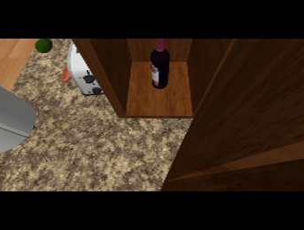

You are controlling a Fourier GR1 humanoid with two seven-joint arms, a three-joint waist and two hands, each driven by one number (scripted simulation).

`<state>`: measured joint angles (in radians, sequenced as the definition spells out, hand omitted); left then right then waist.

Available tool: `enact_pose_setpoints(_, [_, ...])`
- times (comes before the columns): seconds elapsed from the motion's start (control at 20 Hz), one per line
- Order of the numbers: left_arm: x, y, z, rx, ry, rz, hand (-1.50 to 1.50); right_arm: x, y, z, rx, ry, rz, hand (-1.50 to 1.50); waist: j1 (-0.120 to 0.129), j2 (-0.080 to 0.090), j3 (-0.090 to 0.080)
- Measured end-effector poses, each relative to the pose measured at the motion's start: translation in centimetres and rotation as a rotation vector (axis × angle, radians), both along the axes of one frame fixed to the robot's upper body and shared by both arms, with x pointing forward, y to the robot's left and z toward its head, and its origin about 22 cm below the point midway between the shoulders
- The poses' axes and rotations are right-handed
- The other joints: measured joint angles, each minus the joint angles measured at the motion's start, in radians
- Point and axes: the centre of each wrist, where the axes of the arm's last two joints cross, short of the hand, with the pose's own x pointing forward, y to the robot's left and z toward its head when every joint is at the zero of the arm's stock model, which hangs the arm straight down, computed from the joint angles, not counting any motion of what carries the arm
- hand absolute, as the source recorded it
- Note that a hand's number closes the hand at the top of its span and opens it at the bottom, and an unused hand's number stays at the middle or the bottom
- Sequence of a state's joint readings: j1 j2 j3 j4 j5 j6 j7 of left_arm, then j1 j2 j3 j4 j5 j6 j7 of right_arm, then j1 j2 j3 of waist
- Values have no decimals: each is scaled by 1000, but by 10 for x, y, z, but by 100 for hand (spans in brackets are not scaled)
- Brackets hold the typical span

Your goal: Pick up the wine, place it into the cabinet and close the cabinet

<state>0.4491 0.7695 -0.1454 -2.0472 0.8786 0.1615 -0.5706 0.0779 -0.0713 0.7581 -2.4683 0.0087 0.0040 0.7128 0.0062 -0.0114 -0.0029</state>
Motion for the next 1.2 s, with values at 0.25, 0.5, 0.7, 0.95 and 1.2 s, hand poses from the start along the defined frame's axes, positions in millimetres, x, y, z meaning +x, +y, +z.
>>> enact_pose_setpoints(0.25, [7, 11, 7, -5, -2, -9, -150, 3, 12, 1, 18, -58, -17, 150, 1, 1, -1])
enact_pose_setpoints(0.5, [13, 13, 8, -27, 6, -28, -150, 3, 29, 6, -9, -131, -38, 150, 4, 4, -1])
enact_pose_setpoints(0.7, [18, 9, 7, -43, 3, -48, -150, 7, 34, 10, -26, -172, -37, 150, 11, 8, -1])
enact_pose_setpoints(0.95, [25, 3, 11, -65, 5, -69, -150, 16, 44, 18, -23, -166, -11, 150, 23, 12, -1])
enact_pose_setpoints(1.2, [29, -1, 10, -71, 0, -73, -150, 40, 73, 35, 18, -177, 12, 150, 38, 15, -1])
